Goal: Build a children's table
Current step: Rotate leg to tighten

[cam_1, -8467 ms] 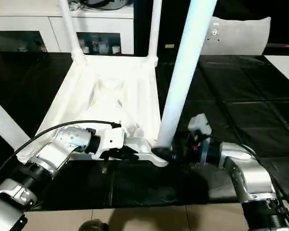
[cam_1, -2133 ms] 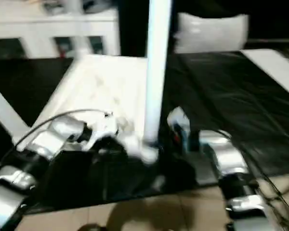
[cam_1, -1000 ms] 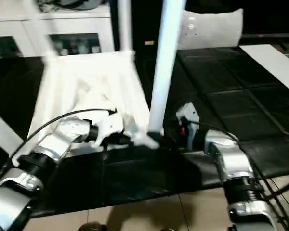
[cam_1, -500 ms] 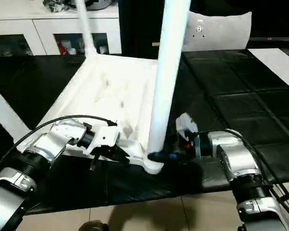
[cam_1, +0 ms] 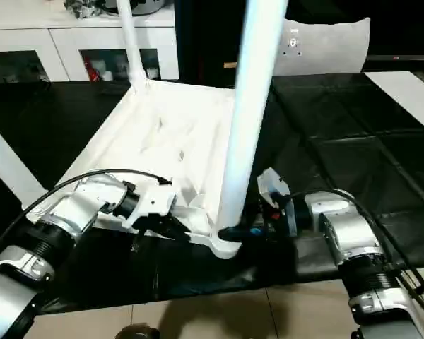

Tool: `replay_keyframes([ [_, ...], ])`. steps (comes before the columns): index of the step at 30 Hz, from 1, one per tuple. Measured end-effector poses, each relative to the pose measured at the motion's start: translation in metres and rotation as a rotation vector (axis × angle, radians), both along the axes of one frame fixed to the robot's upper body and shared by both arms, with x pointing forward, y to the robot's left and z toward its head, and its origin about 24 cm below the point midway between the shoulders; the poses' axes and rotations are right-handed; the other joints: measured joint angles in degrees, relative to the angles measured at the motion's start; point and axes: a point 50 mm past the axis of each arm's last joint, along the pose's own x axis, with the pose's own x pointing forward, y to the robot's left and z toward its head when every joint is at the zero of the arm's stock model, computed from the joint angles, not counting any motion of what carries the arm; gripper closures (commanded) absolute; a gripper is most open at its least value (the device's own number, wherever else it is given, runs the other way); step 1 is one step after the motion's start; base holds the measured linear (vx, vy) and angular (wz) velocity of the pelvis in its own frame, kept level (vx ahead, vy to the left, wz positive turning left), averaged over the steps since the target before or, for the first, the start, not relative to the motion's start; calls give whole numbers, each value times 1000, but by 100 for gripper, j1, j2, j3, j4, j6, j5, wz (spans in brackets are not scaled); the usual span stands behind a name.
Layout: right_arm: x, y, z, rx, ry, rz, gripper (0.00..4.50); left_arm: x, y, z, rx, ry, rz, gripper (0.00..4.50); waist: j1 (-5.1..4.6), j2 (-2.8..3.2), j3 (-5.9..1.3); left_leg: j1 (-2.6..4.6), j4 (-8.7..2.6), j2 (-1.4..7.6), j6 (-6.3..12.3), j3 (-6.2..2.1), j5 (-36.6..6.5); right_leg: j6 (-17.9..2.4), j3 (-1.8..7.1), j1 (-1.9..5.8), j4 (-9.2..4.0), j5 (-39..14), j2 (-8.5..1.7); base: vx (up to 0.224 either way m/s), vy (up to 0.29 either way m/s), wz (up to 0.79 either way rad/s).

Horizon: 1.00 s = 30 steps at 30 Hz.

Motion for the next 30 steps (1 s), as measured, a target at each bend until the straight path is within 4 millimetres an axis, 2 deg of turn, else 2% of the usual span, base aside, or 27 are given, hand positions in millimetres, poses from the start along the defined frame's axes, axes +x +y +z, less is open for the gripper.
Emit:
replay_keyframes([
  [2,7,5,-2,5,-2,-111,249,5,1,-1,-1,9,96,450,-115,0,0,0,3,0,-5,2,3,-1,2,2,0,3,0,0,0,0],
  [6,27,13,-3,-12,-7,-368,249,15,-11,-2,-26,23,310,450,-419,-9,2,-1,11,-1,-8,3,5,1,3,3,-12,6,1,0,0,0],
  [9,45,30,-2,-25,-22,-600,249,25,-21,-2,-32,-14,457,450,-581,-12,4,-6,8,-2,-9,-9,4,3,-12,-18,-14,7,2,0,0,0],
  [10,48,32,-1,-30,-22,-648,249,26,-25,-2,-43,-25,488,450,-598,-12,4,-6,8,-2,-9,-10,4,4,-12,-18,-14,8,2,0,0,0],
  [14,54,37,0,-16,-38,-774,249,28,-36,-3,-70,-58,554,450,-573,-13,3,-10,-21,-2,-11,-9,0,8,-15,-24,-15,10,3,0,0,0],
  [15,55,38,0,-10,-51,-785,195,28,-37,-3,-74,-64,560,450,-554,-13,3,-14,-26,-1,-13,-9,-2,5,-18,-31,-16,11,3,0,0,0],
  [19,52,36,-2,23,-66,-799,164,28,-40,-1,-74,-77,556,450,-504,-13,3,-14,-24,0,-12,-9,-11,-16,-29,-36,-24,20,3,0,0,0],
  [22,44,25,-4,33,-83,-751,145,26,-43,-1,-66,-92,509,450,-409,-13,3,-15,-23,0,-8,-9,-15,-18,-33,-33,-35,22,1,0,0,0],
  [27,36,10,-3,18,-91,-658,109,24,-39,-1,-54,-109,448,450,-352,-12,4,-15,-21,3,-10,-8,-13,-24,-45,-28,-36,25,-1,0,0,0],
  [28,34,4,-2,6,-96,-624,88,23,-37,-1,-49,-114,413,450,-328,-11,4,-18,-19,4,-10,-8,-13,-24,-49,-28,-36,26,-1,0,0,0],
  [30,27,-5,-1,-13,-99,-535,81,20,-30,-2,-48,-123,357,450,-290,-12,4,-16,-18,8,-10,-8,-13,-23,-54,-23,-37,25,-1,0,0,0],
])
